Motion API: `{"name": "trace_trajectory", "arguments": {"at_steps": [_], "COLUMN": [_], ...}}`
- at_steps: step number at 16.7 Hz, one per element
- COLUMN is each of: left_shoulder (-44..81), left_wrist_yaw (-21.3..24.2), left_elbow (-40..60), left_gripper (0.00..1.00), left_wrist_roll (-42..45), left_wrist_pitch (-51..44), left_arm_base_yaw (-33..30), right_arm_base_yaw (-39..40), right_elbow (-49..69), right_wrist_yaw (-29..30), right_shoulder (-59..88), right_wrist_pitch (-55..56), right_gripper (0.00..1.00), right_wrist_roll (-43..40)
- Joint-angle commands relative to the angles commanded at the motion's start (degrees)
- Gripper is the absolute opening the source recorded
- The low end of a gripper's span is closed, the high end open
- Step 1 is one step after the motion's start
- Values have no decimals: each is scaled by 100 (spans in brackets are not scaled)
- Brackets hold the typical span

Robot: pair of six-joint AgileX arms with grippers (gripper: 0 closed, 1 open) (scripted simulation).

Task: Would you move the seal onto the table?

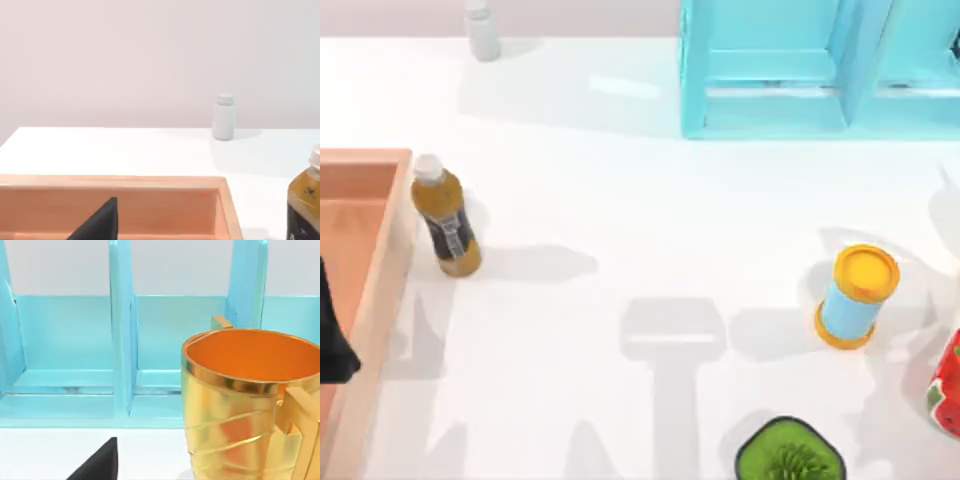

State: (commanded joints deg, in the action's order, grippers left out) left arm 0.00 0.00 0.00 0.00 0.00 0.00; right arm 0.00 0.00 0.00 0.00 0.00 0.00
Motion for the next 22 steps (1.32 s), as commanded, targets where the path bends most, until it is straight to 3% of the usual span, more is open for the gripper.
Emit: {"name": "trace_trajectory", "arguments": {"at_steps": [4,8,22], "left_shoulder": [188,1282,8255], "left_wrist_yaw": [-10,-23,-35], "left_elbow": [189,1266,6883], "left_gripper": [100,100,100], "left_wrist_roll": [54,325,1773], "left_wrist_pitch": [-187,-1220,-6661], "left_arm_base_yaw": [57,325,1725], "right_arm_base_yaw": [0,0,0], "right_elbow": [0,0,0], "right_wrist_yaw": [0,0,0], "right_shoulder": [0,0,0], "right_wrist_pitch": [0,0,0], "right_gripper": [100,100,100], "right_wrist_roll": [0,0,0]}}
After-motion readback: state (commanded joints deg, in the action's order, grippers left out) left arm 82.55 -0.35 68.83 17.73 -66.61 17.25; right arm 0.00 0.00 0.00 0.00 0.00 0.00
